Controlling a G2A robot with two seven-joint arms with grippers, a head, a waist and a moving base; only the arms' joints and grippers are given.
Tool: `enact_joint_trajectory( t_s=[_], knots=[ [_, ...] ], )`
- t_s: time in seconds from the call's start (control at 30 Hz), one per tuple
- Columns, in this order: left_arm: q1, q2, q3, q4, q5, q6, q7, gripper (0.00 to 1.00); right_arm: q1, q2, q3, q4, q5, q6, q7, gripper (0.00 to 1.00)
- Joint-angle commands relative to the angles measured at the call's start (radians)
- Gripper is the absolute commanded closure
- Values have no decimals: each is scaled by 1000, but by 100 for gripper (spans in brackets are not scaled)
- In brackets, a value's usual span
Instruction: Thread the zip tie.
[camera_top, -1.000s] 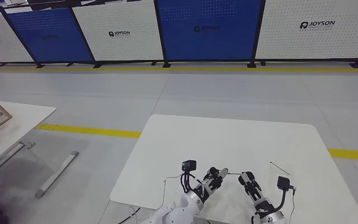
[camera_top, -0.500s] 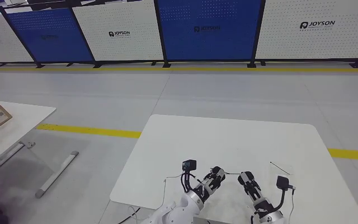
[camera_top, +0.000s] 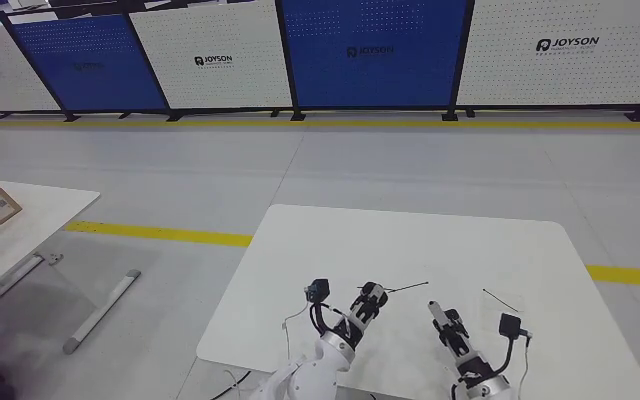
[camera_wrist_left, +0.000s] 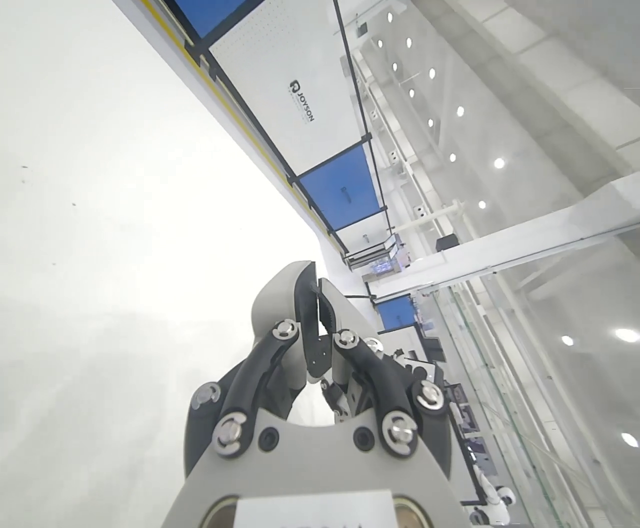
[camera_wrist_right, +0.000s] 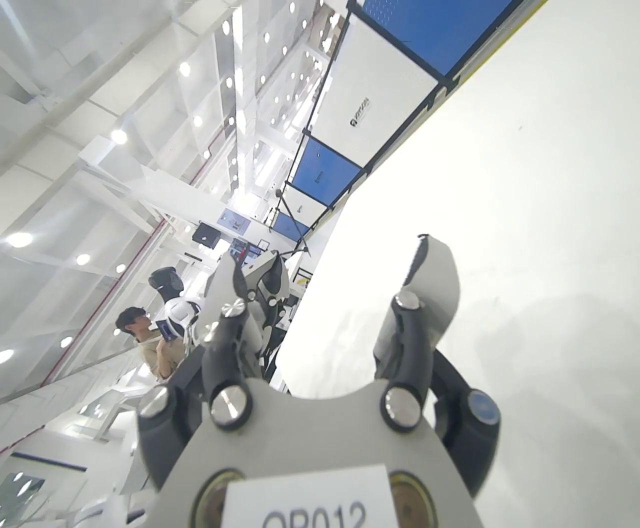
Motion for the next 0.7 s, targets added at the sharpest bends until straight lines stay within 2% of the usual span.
enact_joint_trajectory(
  t_s=[0.0,0.23,0.3,0.37,0.53,0.6,0.67],
  knots=[
    [0,0,0,0,4,0,0,100,0,0,-1,0,7,0,1,0],
    [0,0,0,-1,-3,0,1,100,1,0,0,2,1,3,3,0],
    [10,-7,-13,-16,-136,-5,2,100,14,4,-1,0,-111,10,14,0],
    [8,-11,-37,-22,-223,-11,10,100,16,7,-7,-2,-211,-3,0,0],
    [16,-16,-60,-39,-294,-33,50,100,28,16,-6,-5,-463,-25,-17,0],
    [19,-18,-64,-44,-328,-42,38,100,28,14,-9,-2,-490,-15,-66,0],
    [19,-18,-64,-44,-328,-42,38,100,28,14,-9,-2,-490,-15,-66,0]
  ],
)
